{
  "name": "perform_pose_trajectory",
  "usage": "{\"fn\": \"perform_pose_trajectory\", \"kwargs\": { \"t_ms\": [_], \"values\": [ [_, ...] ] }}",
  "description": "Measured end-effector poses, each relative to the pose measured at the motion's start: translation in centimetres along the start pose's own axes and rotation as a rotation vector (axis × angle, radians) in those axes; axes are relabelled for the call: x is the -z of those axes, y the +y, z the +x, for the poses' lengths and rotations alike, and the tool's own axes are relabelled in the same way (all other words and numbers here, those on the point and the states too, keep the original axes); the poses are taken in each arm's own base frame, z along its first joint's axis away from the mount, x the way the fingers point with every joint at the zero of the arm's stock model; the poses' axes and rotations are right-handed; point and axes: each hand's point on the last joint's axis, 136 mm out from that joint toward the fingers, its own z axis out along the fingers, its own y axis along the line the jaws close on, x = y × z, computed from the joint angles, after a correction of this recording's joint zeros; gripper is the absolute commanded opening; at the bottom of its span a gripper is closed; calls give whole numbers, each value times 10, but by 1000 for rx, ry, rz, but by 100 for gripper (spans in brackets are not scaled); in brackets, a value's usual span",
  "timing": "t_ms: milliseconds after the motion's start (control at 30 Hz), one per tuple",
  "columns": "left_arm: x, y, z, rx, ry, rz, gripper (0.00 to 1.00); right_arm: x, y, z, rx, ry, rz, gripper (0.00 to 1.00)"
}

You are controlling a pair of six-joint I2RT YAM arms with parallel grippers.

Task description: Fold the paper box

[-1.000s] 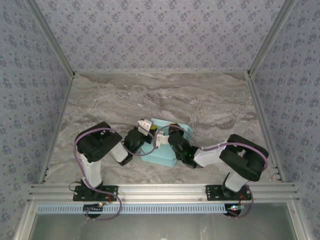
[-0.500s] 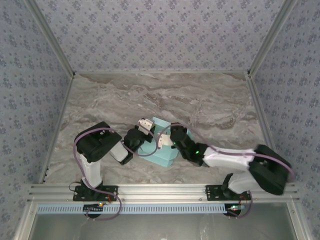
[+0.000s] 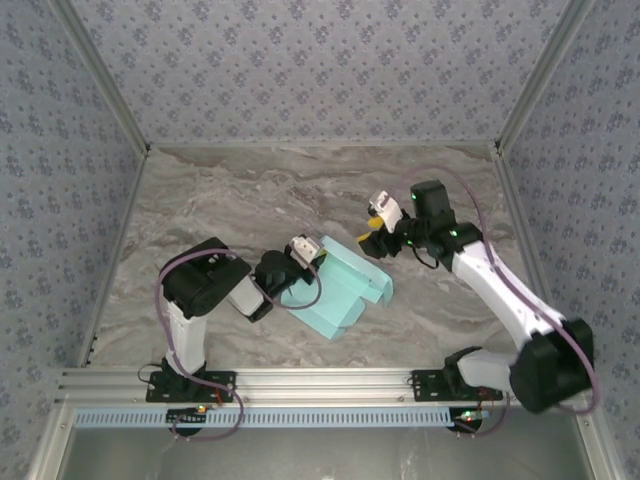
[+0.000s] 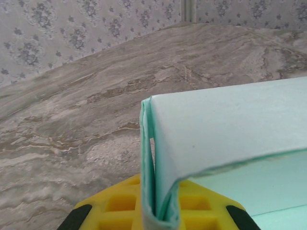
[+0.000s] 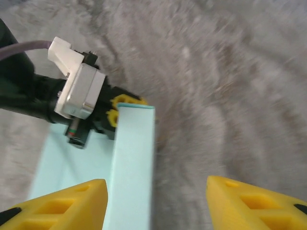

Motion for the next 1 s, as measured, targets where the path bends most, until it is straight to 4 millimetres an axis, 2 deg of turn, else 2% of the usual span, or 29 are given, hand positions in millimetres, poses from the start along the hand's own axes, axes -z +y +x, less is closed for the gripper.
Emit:
{"fn": "perform_pose_trajectory", "kwargs": {
  "t_ms": [200, 367, 733, 900, 967, 1000],
  "values": [
    [-4, -4, 7, 27, 10, 19, 0, -57, -4, 30, -283, 171, -130, 50],
    [-6, -5, 8, 34, 3, 29, 1, -81, -6, 53, -398, 278, -134, 50],
    [-10, -2, 8, 41, -13, 26, 5, -107, -6, 32, -457, 303, -150, 48],
    [-9, 1, 9, 46, -11, 17, 17, -114, -5, 32, -460, 333, -130, 43],
    [-8, 1, 10, 41, -7, 18, 35, -117, -4, 32, -461, 337, -133, 42],
    [-6, 1, 11, 42, 0, 21, 38, -117, -3, 32, -458, 338, -132, 42]
  ]
}}
